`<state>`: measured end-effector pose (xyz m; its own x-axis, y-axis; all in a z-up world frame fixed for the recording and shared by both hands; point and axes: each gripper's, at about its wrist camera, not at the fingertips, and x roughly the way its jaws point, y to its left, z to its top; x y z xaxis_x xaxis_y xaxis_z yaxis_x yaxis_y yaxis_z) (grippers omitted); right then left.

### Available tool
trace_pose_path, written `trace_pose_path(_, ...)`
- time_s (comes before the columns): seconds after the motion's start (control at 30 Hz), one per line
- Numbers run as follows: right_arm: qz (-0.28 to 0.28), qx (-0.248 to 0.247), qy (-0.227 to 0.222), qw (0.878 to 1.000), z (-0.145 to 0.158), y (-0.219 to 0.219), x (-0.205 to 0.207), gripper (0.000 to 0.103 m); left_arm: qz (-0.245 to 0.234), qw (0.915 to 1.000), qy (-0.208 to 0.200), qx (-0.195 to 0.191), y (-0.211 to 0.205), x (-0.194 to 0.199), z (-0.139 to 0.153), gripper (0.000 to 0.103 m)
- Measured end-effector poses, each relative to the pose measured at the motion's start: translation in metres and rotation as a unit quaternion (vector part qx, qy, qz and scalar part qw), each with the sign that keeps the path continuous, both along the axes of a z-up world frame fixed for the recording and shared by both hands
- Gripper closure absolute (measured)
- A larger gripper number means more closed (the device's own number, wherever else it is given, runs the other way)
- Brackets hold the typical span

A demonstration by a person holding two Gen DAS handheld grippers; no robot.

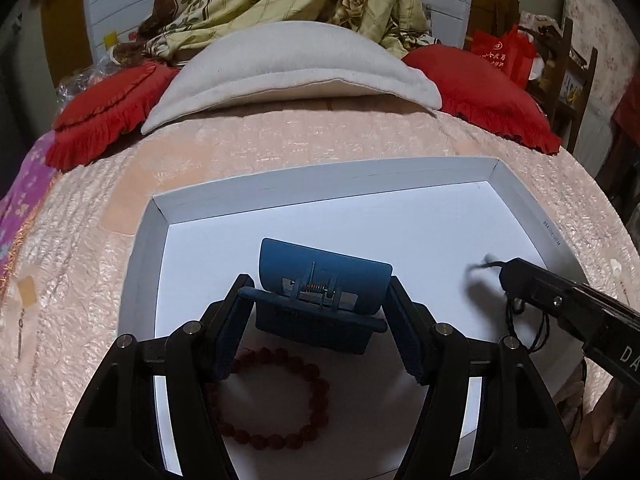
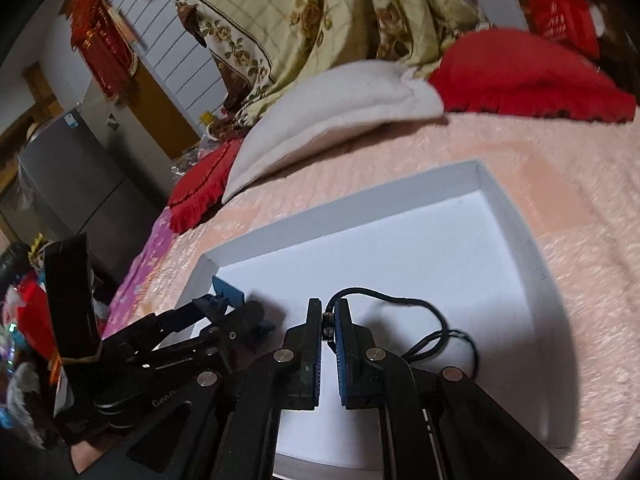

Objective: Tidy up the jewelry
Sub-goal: 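Carry the blue clip into the tray with the left tool while the right drops the cord there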

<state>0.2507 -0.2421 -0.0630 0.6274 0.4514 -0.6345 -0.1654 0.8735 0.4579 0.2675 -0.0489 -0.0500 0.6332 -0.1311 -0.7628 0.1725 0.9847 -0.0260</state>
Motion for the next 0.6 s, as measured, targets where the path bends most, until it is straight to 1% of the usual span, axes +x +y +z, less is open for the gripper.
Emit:
trace_pose_path(0.07,0.001,0.016,0.006,1.000,-0.002,-0.002,0.000,0.088,0.002,1.0000,0.003,-0.005,0.003,0.000,-0.001,0.038)
trace_pose_path(0.13,-0.007,0.035,-0.001,0.999,0.000,-0.009,-0.003,0.065,0.005,1.0000,0.003,-0.007,0.005,-0.001,-0.001,0.037)
trace_pose_path(0.17,-0.011,0.041,-0.005,0.999,0.001,-0.010,-0.005,0.060,0.006,0.9999,0.003,-0.008,0.006,-0.001,-0.001,0.037)
trace_pose_path(0.2,-0.016,0.048,-0.012,0.999,0.004,-0.014,-0.007,0.058,0.008,0.9999,0.004,-0.009,0.007,-0.001,-0.001,0.037)
trace_pose_path(0.33,-0.025,0.050,-0.025,0.998,0.014,-0.022,-0.014,0.058,0.002,0.9999,0.006,-0.010,0.007,-0.004,0.001,0.035)
trace_pose_path(0.4,-0.030,0.042,-0.032,0.998,0.021,-0.026,-0.021,0.058,-0.004,0.9999,0.007,-0.011,0.006,-0.006,0.004,0.022)
trace_pose_path(0.43,-0.034,0.035,-0.038,0.998,0.024,-0.029,-0.026,0.058,-0.008,0.9999,0.008,-0.010,0.006,-0.008,0.005,0.020)
trace_pose_path(0.53,-0.043,0.015,-0.055,0.997,0.035,-0.037,-0.048,0.058,-0.025,0.9995,0.015,-0.008,0.004,-0.015,0.009,0.019)
trace_pose_path(0.6,-0.045,0.004,-0.061,0.997,0.040,-0.043,-0.065,0.058,-0.026,0.9996,0.012,-0.003,0.007,-0.022,0.014,0.019)
